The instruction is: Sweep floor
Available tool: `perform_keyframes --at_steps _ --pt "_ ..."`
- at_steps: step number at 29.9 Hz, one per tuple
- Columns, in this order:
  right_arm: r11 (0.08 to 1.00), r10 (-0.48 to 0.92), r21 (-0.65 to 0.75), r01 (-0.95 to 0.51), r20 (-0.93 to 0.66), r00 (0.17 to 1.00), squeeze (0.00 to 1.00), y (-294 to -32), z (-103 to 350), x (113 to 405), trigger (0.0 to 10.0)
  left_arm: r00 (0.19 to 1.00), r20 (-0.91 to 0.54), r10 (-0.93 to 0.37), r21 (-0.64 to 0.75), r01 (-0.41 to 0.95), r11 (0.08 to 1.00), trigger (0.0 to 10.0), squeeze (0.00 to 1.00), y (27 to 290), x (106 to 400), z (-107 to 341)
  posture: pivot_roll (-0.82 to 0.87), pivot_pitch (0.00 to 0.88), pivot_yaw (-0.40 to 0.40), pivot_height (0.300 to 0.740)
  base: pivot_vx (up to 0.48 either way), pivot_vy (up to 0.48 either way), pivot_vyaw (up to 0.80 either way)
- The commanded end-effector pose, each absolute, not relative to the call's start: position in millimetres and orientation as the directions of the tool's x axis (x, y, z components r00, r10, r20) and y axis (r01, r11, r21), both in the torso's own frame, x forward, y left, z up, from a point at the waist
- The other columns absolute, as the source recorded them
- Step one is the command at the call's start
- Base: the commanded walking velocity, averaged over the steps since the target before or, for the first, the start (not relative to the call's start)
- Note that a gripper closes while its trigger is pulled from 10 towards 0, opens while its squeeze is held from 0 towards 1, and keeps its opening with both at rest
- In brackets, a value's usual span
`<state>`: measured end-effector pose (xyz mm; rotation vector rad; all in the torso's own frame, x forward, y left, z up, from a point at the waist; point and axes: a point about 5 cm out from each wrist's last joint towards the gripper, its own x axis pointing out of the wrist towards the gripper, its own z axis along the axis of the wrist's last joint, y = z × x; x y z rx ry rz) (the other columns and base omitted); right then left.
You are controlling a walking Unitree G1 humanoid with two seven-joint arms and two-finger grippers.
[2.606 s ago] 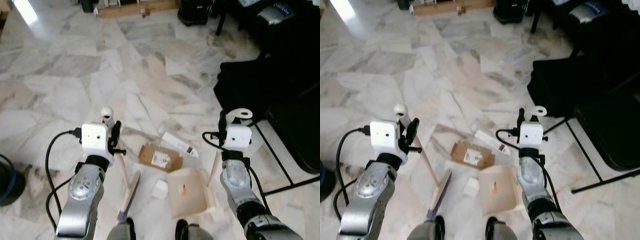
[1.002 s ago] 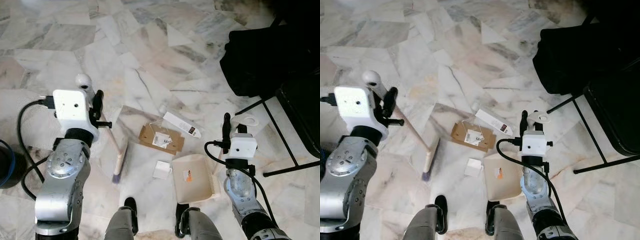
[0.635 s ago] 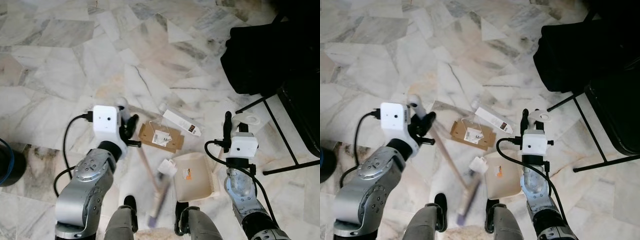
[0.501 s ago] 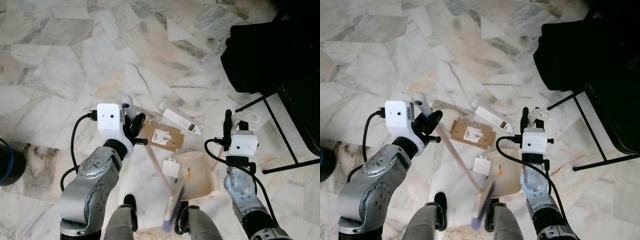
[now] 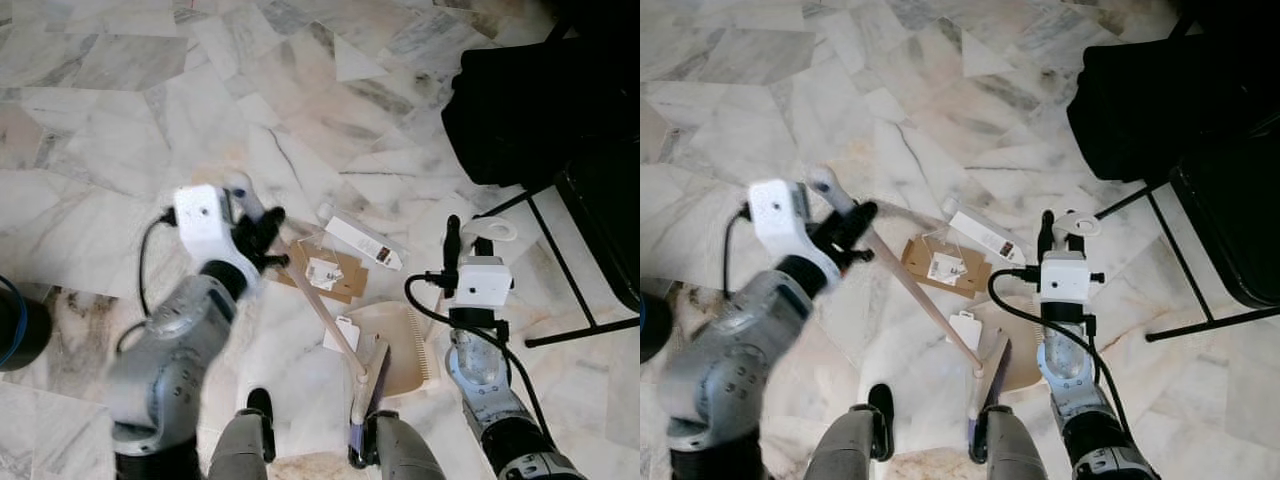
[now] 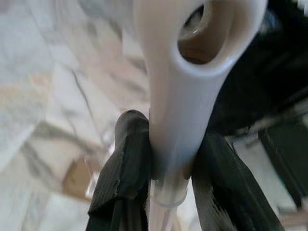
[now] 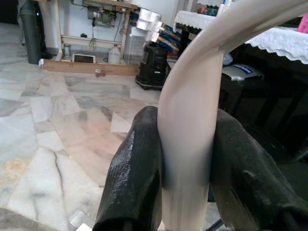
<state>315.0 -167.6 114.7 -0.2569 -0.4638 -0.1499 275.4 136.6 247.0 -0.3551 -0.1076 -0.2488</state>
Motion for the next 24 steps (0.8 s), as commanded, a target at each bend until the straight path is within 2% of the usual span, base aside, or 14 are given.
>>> perform_keyframes --at_steps 1,7,12,19,20,21,24 --pt "0.951 -0.074 -0.256 0.171 0.347 0.935 0.0 -168 88 305 10.0 0.948 0.218 -0.23 -0.344 0.295 0.891 10.0 0.0 142 269 259 0.25 0.436 0.007 0.74 0.0 0.0 0.0" --pt "0.952 -0.072 -0.257 0.166 0.341 0.937 0.0 -167 87 304 10.0 0.953 0.248 -0.175 -0.322 0.252 0.913 10.0 0.0 155 270 266 0.25 0.434 0.006 0.74 0.0 0.0 0.0" --pt "0.952 -0.068 -0.259 0.162 0.335 0.94 0.0 -167 86 303 10.0 0.96 0.24 -0.146 -0.176 0.191 0.966 10.0 0.0 156 269 262 0.24 0.434 0.003 0.74 0.0 0.0 0.0" --pt "0.953 -0.063 -0.26 0.158 0.337 0.939 0.0 -167 86 303 10.0 0.964 0.216 -0.158 -0.057 0.174 0.983 10.0 0.0 159 269 254 0.24 0.433 0.002 0.74 0.0 0.0 0.0" --pt "0.953 -0.063 -0.26 0.157 0.337 0.939 0.0 -167 86 303 10.0 0.964 0.215 -0.154 -0.026 0.163 0.986 10.0 0.0 160 269 252 0.24 0.433 0.002 0.74 0.0 0.0 0.0" --pt "0.953 -0.063 -0.26 0.157 0.336 0.94 0.0 -166 86 303 10.0 0.966 0.199 -0.163 0.06 0.154 0.986 10.0 0.0 161 268 244 0.23 0.435 0.002 0.74 0.0 0.0 0.0" --pt "0.953 -0.062 -0.259 0.156 0.337 0.939 0.0 -166 86 302 10.0 0.971 0.174 -0.162 0.088 0.148 0.985 10.0 0.0 162 267 233 0.23 0.437 0.004 0.74 0.0 0.0 0.0"
